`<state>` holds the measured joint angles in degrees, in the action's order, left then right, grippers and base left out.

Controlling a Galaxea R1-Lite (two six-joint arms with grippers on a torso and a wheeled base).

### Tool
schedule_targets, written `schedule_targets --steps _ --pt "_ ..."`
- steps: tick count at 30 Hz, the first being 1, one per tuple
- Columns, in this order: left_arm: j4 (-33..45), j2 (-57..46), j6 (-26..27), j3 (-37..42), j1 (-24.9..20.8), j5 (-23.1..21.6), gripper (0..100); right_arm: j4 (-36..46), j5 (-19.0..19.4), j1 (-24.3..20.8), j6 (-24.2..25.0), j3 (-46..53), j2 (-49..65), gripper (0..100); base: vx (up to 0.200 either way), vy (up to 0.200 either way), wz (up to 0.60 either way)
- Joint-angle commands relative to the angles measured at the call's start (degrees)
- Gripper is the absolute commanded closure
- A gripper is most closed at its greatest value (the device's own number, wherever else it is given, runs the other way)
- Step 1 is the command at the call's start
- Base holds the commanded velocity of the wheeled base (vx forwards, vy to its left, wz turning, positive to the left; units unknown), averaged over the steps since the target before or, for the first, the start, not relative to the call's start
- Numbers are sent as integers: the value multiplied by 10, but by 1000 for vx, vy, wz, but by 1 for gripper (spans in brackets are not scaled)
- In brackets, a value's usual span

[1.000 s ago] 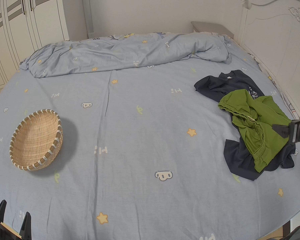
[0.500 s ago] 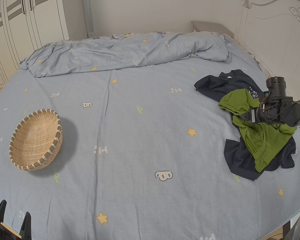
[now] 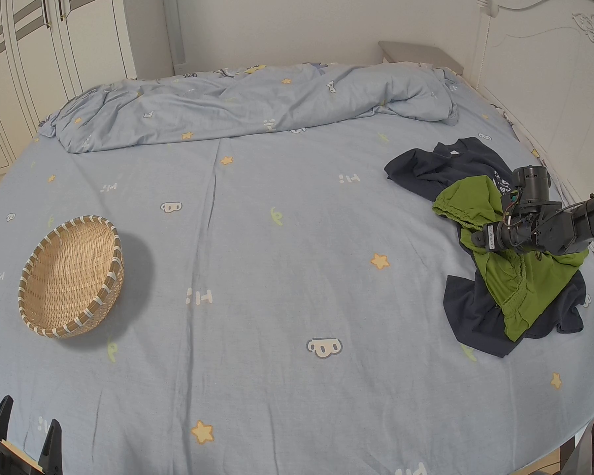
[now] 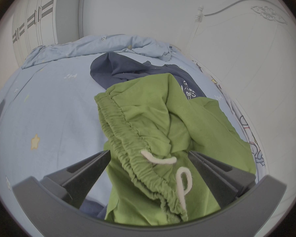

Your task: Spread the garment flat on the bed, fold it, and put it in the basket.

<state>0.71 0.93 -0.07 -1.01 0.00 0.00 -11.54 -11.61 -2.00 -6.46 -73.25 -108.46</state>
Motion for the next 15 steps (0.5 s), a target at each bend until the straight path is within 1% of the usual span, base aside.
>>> schedule_targets --steps 1,6,7,15 --pt "0 -9 0 6 0 0 0 -12 0 2 0 3 -1 0 0 0 0" --pt "0 -9 0 6 0 0 0 -14 -6 1 1 4 0 0 0 0 0" --pt "0 -9 0 6 0 0 0 -14 -6 1 2 4 0 100 0 0 0" --pt "0 -9 0 6 0 0 0 -14 -5 0 2 5 0 100 0 0 0"
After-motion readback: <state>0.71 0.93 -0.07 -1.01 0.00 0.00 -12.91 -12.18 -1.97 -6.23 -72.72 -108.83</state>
